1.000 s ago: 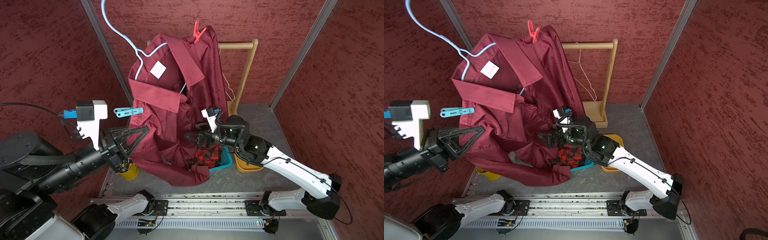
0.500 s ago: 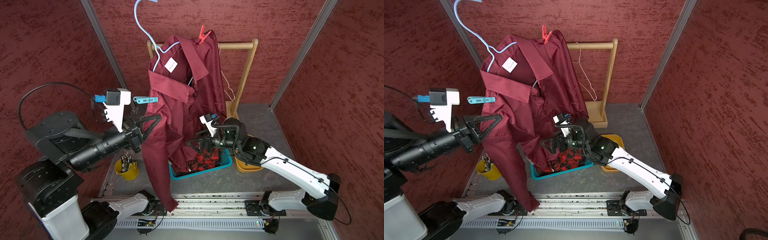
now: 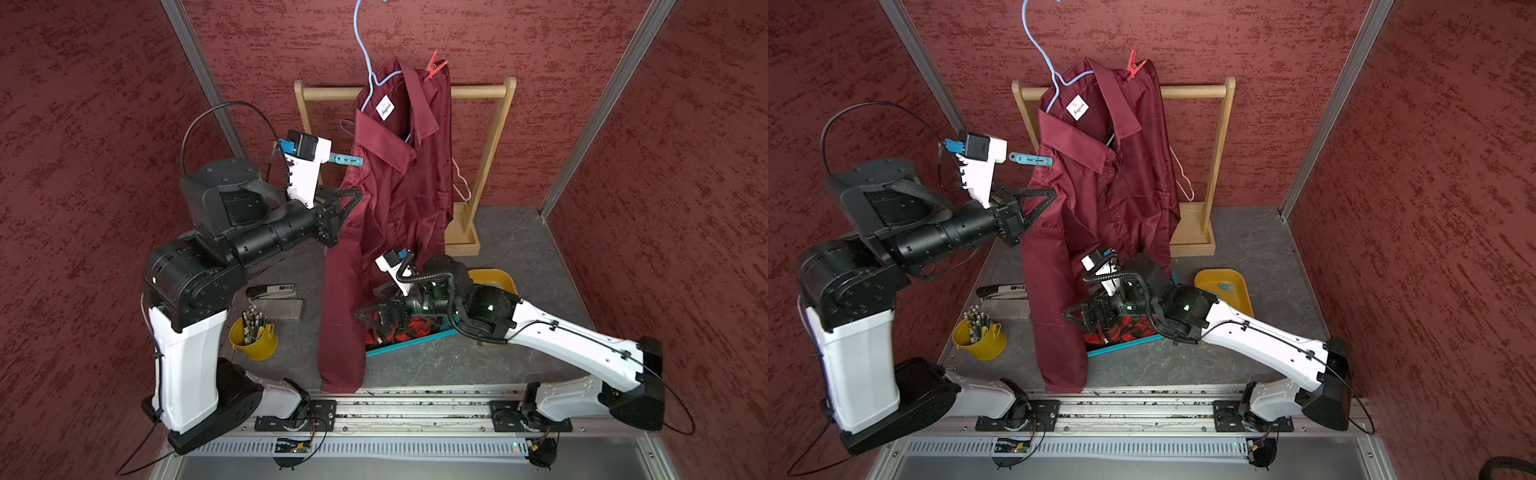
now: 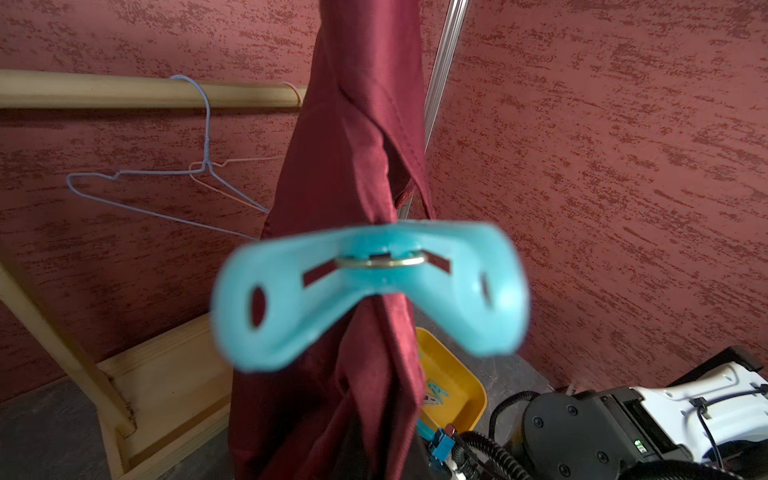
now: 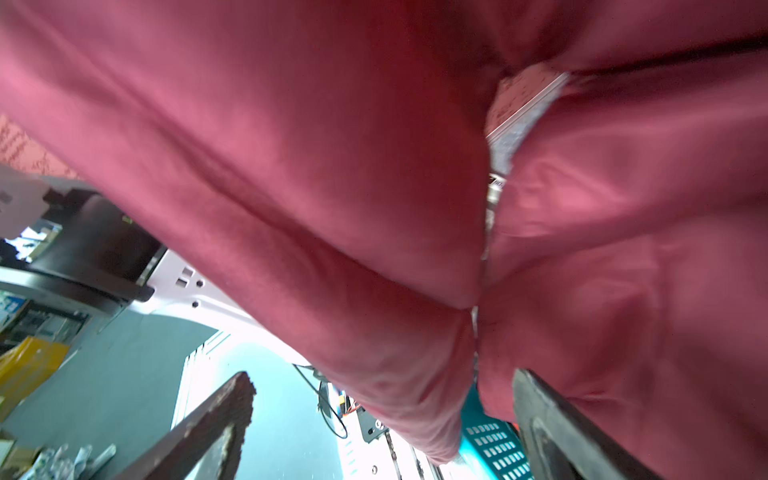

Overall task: Remove the clothespins securing long-sleeve shirts to the hanger
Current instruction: Place the long-sleeve shirt at the bin.

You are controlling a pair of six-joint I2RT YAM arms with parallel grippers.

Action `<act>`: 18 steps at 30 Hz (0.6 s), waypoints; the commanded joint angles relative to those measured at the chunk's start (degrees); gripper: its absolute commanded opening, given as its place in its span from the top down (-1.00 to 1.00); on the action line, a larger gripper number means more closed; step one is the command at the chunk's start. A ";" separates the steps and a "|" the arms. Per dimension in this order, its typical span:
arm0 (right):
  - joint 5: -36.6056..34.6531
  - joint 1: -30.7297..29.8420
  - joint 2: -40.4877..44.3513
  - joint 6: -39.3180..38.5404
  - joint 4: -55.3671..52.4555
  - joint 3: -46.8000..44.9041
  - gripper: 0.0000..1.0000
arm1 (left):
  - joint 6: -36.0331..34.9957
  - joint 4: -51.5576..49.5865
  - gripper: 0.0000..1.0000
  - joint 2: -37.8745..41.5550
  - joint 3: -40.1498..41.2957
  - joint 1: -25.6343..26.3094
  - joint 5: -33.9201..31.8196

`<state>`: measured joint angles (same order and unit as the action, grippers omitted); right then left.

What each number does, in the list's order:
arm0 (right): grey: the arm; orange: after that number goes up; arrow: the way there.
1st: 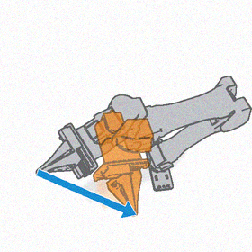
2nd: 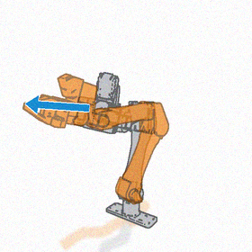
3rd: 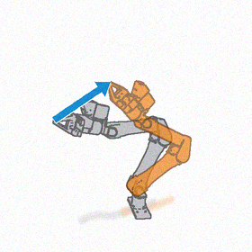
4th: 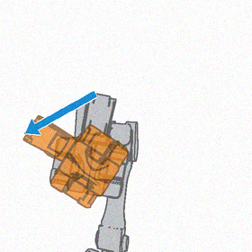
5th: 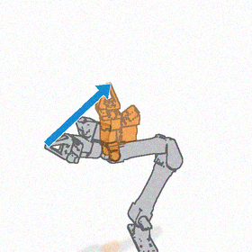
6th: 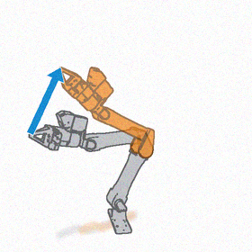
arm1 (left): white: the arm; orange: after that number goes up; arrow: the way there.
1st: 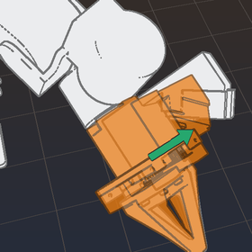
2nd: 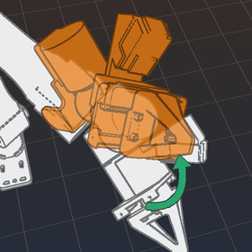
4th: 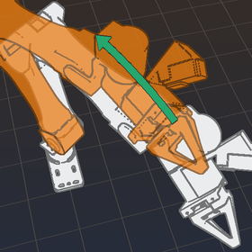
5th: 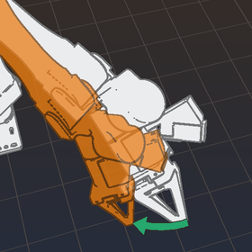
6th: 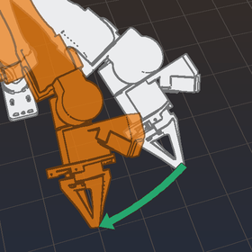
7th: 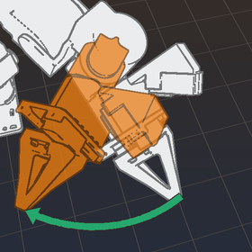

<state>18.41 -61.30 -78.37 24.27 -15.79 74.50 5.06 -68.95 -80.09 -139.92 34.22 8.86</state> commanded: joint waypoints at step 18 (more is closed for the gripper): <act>-4.16 -0.13 -9.18 -4.43 4.72 6.96 1.00 | -1.46 4.53 1.00 2.35 -3.22 0.53 -0.15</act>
<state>18.13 -61.47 -89.69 20.99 -12.21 78.76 5.02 -68.93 -79.68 -142.17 34.48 8.84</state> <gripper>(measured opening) 0.039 0.074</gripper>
